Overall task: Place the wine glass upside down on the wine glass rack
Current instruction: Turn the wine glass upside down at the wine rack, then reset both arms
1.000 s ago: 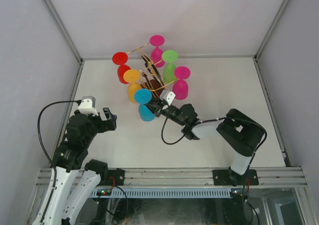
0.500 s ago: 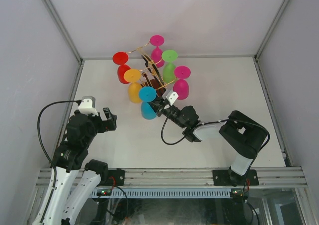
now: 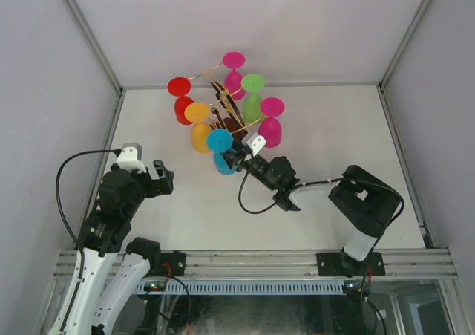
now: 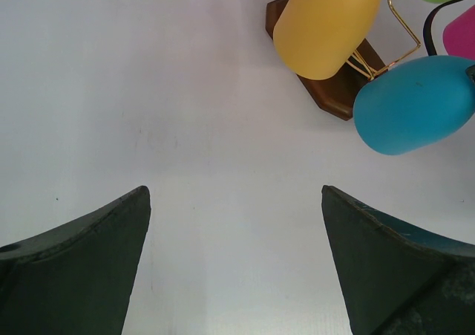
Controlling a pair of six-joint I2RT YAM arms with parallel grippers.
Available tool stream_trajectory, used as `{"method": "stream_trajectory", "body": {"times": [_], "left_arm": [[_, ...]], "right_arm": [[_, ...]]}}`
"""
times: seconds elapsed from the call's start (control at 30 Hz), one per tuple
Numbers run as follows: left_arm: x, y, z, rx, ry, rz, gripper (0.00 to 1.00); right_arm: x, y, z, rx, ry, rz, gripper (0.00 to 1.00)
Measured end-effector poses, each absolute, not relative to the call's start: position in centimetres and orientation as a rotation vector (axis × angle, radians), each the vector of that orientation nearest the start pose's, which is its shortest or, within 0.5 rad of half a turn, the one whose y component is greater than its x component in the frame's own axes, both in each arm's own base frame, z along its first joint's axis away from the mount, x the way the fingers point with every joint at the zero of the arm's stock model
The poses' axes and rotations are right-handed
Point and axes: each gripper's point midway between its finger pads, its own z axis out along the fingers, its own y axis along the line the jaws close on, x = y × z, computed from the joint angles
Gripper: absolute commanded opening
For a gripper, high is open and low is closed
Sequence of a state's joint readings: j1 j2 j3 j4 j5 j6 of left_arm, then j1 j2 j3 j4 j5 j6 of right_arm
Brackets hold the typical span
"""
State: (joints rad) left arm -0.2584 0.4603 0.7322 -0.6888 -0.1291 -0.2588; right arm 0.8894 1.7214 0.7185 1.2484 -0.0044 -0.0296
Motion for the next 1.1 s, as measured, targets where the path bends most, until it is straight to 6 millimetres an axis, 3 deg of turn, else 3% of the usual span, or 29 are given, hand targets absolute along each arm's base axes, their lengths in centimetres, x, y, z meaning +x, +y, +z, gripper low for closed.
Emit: {"method": "stream_trajectory", "body": {"times": [0.27,0.47,0.57,0.6,0.9,1.1], "left_arm": [[21.1,-4.3,21.7,-0.085,1.985,-0.207,1.0],[21.3,-4.2,22.3,-0.093,1.957,-0.208,1.0],[21.3,-4.0,22.5,-0.102,1.939,-0.202,1.0],[21.3,-3.9,22.5,-0.106,1.938,-0.197,1.0],[21.5,-3.4,22.2,-0.153,1.954,-0.17,1.0],[21.3,-3.0,22.6,-0.188,1.927,-0.162,1.0]], "right_arm": [[29.9,36.7,22.7,-0.639,1.235,0.696,0.47],[27.7,34.5,22.7,-0.683,1.297,0.653,0.75],[26.3,33.5,22.6,-0.712,1.349,0.627,0.97],[26.0,33.1,22.6,-0.72,1.368,0.617,0.99],[22.9,27.0,21.8,-0.712,1.56,0.532,1.0],[21.9,21.9,21.8,-0.551,1.686,0.511,1.0]]}}
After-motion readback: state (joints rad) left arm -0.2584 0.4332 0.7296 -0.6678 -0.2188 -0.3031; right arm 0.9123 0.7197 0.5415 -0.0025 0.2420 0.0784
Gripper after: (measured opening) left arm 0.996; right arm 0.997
